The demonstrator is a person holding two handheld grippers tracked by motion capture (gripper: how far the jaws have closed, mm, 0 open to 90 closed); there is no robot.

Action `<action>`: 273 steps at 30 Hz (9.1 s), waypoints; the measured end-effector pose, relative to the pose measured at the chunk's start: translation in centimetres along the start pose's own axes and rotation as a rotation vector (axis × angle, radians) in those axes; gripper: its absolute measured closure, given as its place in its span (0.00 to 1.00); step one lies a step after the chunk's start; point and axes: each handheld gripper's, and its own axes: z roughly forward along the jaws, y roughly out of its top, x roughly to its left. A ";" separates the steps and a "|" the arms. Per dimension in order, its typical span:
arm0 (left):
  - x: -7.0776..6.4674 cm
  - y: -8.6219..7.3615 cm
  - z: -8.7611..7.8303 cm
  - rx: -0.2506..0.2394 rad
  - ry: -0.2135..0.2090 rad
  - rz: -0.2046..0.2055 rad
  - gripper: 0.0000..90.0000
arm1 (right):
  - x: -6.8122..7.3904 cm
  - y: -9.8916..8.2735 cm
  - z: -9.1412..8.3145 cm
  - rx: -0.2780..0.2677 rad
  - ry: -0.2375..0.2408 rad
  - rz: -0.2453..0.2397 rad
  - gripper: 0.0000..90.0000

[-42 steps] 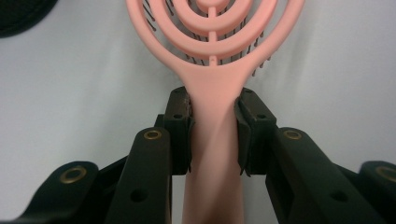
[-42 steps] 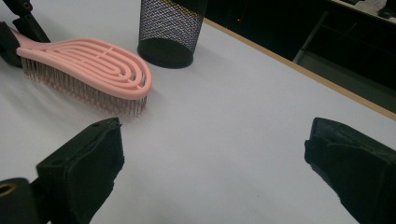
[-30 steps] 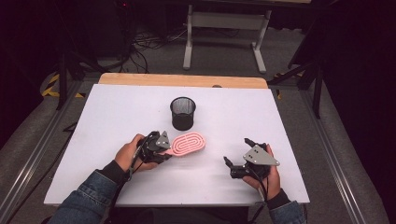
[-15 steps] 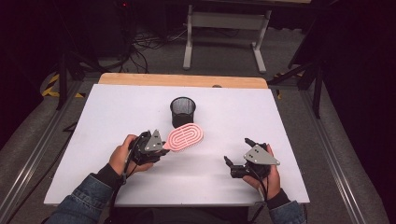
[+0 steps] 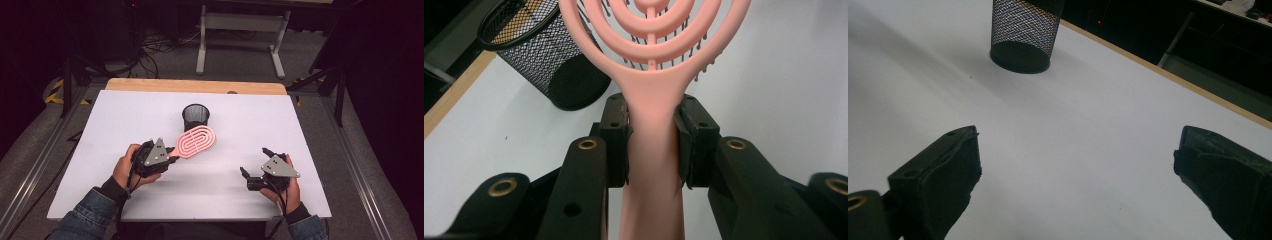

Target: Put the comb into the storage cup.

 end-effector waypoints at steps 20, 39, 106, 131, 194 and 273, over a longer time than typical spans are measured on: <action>0.3 -0.2 -1.1 -0.125 0.117 -0.047 0.78 | 0.0 0.0 -0.1 -0.018 -0.014 0.007 0.06; -0.8 -0.8 0.0 -0.226 0.174 -0.130 0.78 | -0.4 5.8 0.7 -0.178 0.053 0.208 0.06; -4.8 0.2 3.5 -0.235 0.184 -0.022 0.73 | 7.0 10.5 5.1 -0.320 0.422 0.410 0.67; -4.3 -0.1 3.6 -0.202 0.160 -0.012 0.57 | 6.4 11.1 3.7 -0.359 0.415 0.308 0.68; -1.0 -5.2 -2.9 -0.315 0.070 -0.068 0.09 | 2.2 10.8 1.9 -0.357 0.256 0.265 0.68; 0.7 -9.8 -5.1 -0.313 0.070 -0.193 0.09 | -3.7 15.1 3.5 -0.350 0.124 0.236 0.68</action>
